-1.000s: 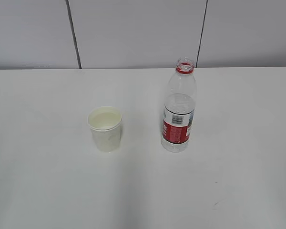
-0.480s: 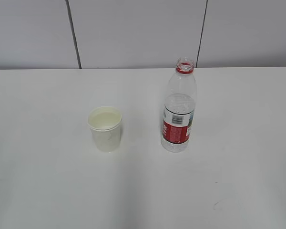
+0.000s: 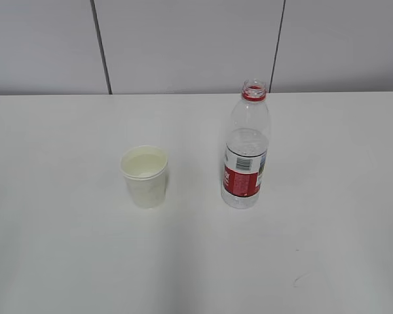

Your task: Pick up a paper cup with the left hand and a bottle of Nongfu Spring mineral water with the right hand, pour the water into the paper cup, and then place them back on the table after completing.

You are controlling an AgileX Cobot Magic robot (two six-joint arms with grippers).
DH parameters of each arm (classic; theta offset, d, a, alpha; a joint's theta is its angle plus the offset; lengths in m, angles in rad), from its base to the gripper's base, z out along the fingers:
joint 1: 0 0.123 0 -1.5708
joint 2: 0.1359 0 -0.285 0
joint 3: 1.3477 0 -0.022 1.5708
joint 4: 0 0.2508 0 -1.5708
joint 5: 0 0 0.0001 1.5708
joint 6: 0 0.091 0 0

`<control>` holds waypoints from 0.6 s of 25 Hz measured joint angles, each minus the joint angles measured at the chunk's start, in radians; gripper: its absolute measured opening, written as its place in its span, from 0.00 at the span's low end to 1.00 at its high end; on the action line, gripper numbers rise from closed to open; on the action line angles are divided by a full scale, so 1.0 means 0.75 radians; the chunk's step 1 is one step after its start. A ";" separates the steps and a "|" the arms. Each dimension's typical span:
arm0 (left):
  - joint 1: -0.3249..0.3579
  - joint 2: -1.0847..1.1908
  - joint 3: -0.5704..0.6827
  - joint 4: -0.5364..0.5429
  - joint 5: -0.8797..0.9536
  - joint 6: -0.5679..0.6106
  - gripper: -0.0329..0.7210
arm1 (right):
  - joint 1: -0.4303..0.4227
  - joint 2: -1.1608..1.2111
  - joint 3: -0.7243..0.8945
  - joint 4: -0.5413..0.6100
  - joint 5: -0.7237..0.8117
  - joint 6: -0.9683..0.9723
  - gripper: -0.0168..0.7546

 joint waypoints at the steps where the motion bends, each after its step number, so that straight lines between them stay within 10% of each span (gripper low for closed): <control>1: 0.000 0.000 0.000 0.000 0.000 0.000 0.77 | 0.000 0.000 0.000 0.000 0.000 0.000 0.76; 15: 0.000 0.000 0.000 0.000 0.000 0.000 0.77 | 0.000 0.000 0.000 0.000 0.000 0.000 0.76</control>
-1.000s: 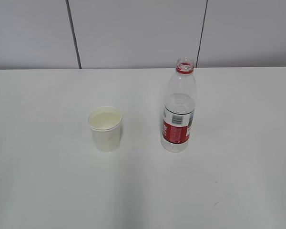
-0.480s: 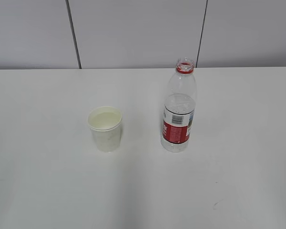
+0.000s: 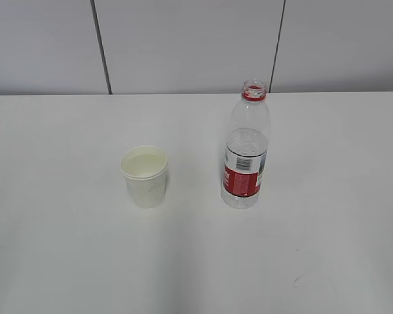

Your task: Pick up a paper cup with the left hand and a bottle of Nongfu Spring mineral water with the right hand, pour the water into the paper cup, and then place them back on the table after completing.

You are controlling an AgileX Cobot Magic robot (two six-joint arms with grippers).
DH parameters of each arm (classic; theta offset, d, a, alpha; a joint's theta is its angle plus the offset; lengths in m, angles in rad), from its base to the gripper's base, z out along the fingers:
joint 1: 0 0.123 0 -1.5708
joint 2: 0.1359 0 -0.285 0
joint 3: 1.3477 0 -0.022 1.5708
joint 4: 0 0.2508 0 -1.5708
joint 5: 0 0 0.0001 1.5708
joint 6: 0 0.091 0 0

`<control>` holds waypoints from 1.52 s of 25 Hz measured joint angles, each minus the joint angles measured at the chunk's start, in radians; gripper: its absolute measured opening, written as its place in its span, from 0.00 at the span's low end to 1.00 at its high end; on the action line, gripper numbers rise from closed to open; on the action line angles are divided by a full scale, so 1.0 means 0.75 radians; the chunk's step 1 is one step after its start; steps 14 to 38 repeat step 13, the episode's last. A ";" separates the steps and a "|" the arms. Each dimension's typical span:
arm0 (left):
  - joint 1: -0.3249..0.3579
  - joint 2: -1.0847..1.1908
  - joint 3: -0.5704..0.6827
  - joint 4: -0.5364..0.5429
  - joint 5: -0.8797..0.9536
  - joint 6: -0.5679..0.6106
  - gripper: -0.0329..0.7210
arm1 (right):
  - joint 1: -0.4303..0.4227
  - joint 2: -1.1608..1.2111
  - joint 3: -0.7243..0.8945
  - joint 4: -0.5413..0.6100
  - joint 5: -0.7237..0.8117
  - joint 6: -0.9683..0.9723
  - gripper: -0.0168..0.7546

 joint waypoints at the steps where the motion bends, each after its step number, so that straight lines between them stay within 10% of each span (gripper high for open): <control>1: 0.000 0.000 0.000 0.000 0.000 0.000 0.77 | 0.000 0.000 0.000 0.000 0.000 0.000 0.76; 38: 0.000 0.000 0.000 -0.001 0.000 0.000 0.77 | 0.000 0.000 0.000 0.000 0.000 0.000 0.76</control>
